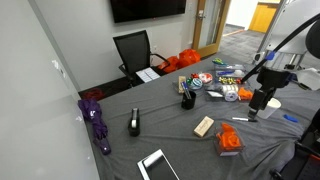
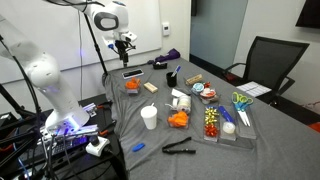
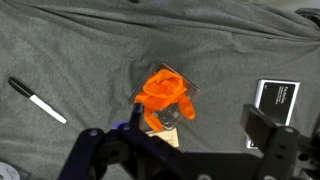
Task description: Put the orange glove in the white cup
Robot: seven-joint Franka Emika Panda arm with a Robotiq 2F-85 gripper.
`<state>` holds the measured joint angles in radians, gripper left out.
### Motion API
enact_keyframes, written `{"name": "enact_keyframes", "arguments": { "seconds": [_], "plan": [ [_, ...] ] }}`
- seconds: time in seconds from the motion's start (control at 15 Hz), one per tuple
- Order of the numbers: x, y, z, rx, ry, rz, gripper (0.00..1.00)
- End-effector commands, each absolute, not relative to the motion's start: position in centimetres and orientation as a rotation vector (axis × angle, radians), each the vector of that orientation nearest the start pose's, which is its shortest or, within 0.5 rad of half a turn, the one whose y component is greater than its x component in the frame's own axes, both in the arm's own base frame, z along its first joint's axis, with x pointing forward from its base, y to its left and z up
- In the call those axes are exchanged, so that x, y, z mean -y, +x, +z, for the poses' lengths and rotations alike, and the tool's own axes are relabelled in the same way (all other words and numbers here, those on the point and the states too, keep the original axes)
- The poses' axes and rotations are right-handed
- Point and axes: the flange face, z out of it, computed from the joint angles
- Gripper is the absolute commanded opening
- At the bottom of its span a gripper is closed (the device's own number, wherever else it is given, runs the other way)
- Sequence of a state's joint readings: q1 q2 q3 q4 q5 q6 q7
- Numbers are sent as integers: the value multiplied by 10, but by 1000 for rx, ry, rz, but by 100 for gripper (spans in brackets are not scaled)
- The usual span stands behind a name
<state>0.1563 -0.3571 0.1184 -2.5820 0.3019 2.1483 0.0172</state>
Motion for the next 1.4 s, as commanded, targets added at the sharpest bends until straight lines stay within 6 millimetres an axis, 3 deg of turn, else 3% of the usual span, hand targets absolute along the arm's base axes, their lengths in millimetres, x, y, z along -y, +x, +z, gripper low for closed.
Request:
{"name": "enact_keyframes", "arguments": {
  "seconds": [0.0,0.73,0.8,0.87,1.07,1.27,1.33],
  "plan": [
    [-124,391,351,88,-2894,86,100],
    [-131,406,301,27,-2904,136,100],
    [-132,408,297,20,-2906,143,98],
    [-132,409,293,12,-2910,153,79],
    [-134,413,282,-9,-2922,162,63],
    [-137,416,270,-29,-2939,153,61],
    [-138,417,265,-36,-2948,143,64]
  ]
}}
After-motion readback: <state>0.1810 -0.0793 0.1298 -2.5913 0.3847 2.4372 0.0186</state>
